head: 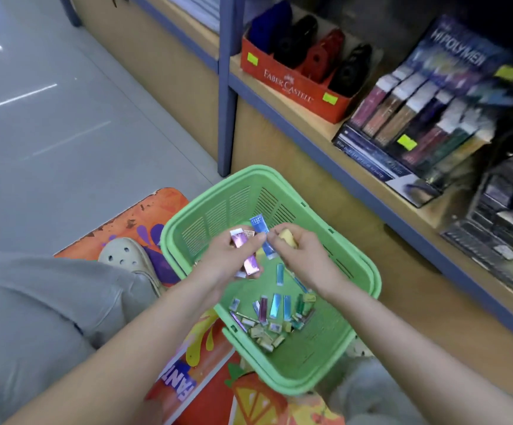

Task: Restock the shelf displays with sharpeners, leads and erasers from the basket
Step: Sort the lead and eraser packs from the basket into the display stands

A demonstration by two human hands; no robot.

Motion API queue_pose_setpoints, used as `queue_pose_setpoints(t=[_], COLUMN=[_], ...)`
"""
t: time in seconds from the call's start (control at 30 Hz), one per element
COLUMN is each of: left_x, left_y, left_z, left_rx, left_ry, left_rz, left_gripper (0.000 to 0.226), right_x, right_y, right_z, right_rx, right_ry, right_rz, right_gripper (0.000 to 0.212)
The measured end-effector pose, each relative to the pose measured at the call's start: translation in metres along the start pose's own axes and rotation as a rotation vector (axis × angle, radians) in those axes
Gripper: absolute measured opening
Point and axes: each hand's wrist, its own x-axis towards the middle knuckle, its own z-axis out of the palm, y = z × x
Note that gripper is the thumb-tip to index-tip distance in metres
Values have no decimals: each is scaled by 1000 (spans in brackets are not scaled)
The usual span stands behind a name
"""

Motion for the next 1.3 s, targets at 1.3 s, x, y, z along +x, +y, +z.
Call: queue_pose_setpoints(t=[1.3], left_x=[-72], left_y=[42], left_z=[222], left_rx=[361], left_ry=[-494], left_rz=[167], left_gripper=[18], right_x=[-158], right_y=[38], right_z=[-308], right_rx=[-782], right_ry=[868], right_rz=[165], right_gripper=[26])
